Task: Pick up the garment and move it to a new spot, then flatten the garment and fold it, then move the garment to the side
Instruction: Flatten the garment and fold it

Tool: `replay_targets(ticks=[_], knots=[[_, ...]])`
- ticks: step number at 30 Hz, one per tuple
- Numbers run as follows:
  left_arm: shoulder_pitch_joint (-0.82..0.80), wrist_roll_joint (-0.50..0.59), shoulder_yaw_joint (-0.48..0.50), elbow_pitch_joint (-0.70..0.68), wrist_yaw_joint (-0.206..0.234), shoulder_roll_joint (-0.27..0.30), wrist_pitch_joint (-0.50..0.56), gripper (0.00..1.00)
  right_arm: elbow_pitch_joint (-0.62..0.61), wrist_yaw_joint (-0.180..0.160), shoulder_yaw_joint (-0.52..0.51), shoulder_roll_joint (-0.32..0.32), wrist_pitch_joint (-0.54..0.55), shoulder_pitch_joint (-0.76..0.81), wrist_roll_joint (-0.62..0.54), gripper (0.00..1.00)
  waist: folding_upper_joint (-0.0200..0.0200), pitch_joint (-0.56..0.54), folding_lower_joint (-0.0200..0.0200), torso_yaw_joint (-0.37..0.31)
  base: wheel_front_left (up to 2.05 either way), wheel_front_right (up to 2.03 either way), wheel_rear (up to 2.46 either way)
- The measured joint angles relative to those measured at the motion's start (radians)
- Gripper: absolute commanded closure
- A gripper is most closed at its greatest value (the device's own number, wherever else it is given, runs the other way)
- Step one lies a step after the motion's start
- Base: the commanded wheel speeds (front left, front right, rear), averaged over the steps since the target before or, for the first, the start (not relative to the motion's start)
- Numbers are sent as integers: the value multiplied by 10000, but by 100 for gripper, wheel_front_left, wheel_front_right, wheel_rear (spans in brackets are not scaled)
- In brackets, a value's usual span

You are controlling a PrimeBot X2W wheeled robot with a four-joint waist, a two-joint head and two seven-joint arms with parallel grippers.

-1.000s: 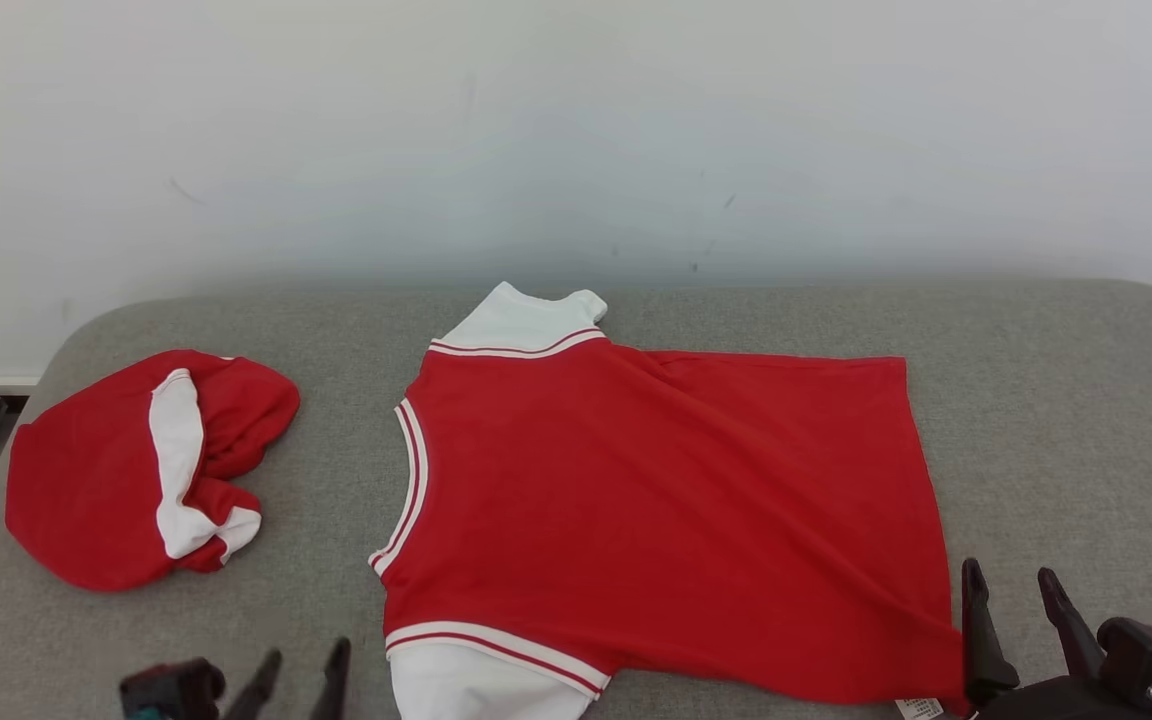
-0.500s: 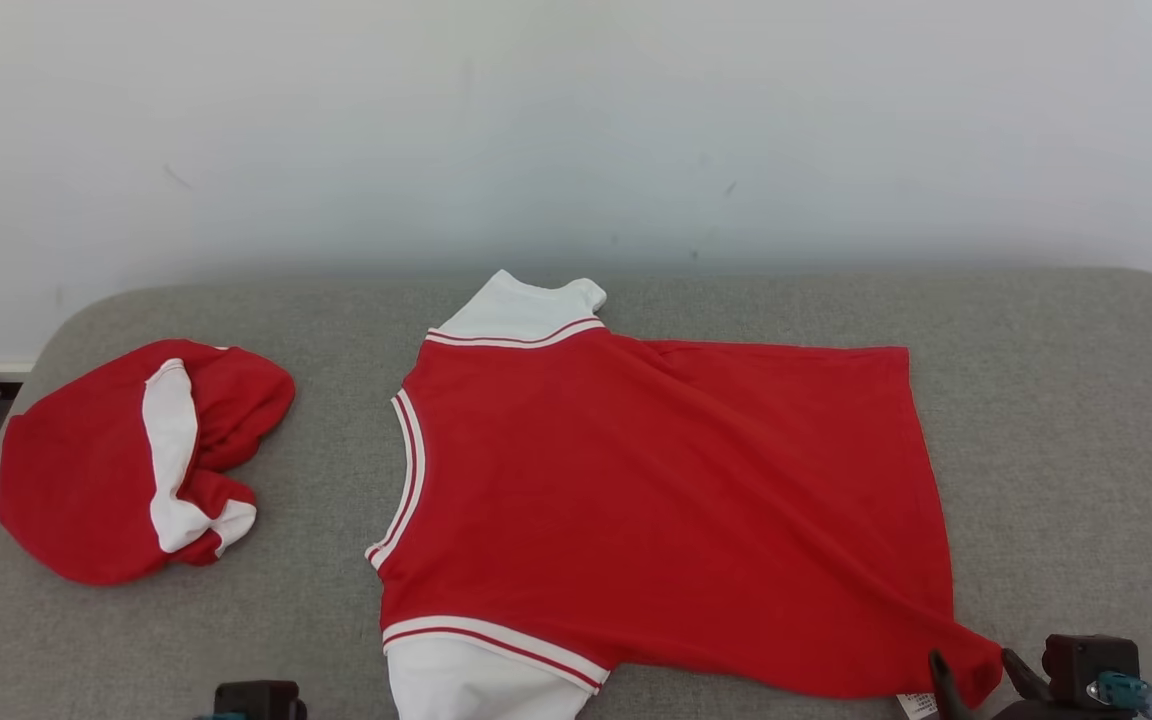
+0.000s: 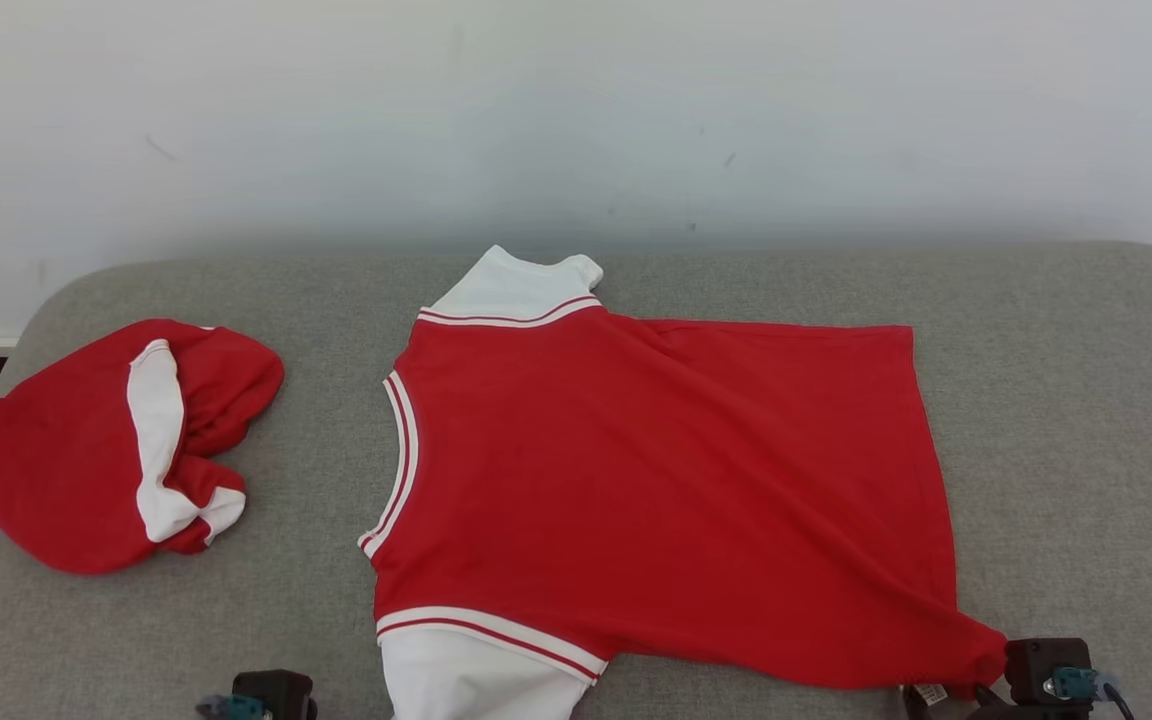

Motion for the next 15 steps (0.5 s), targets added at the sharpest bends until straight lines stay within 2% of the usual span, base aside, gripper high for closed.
replay_targets(ticks=[15], knots=[[-372, 0, -159, 639, -38, -209, 54, 0, 932, -21, -226, 2, 180, -508, -12, 0, 0, 161, 0, 54, 0, 0, 0]])
